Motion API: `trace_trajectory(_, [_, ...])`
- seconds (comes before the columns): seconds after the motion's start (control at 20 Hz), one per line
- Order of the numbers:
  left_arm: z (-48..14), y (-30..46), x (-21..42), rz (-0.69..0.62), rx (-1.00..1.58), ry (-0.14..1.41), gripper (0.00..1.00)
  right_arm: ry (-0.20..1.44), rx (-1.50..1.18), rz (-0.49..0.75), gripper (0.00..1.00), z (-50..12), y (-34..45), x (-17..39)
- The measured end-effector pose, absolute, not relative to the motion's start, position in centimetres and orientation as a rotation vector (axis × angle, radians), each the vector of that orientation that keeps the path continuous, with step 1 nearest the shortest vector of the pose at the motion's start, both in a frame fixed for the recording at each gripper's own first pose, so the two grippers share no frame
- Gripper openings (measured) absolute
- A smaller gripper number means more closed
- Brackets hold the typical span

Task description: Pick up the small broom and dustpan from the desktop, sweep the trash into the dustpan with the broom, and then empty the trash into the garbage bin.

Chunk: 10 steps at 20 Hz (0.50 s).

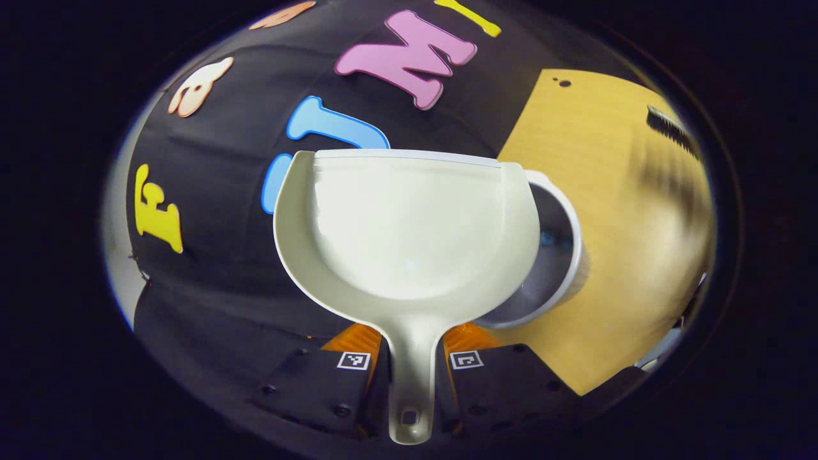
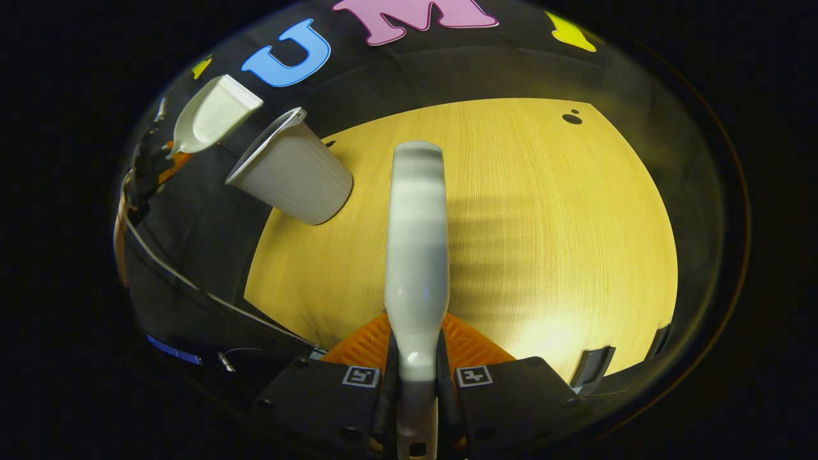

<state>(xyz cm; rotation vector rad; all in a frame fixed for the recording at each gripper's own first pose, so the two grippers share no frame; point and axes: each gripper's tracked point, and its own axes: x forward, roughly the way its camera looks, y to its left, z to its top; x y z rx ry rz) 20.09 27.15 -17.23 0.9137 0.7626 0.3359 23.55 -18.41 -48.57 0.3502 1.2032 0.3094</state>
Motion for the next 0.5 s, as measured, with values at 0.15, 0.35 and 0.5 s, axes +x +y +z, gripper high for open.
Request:
trace_trajectory(0.15, [-20.2, 22.5, 21.6, 0.248, 0.663, 0.663, 0.29, 1.224, 0.342, 0.314, 0.29, -48.8, -18.4, 23.5])
trace_trajectory(0.35, [-26.4, 10.8, 21.9, 0.011, 0.355, 0.704, 0.29, 1.275, 0.311, 0.296, 0.29, -49.2, -18.9, 22.5])
trace_trajectory(0.5, [-30.9, 5.1, 22.6, -0.089, 0.193, 0.776, 0.29, 1.287, 0.339, 0.273, 0.29, -49.7, -19.2, 21.8])
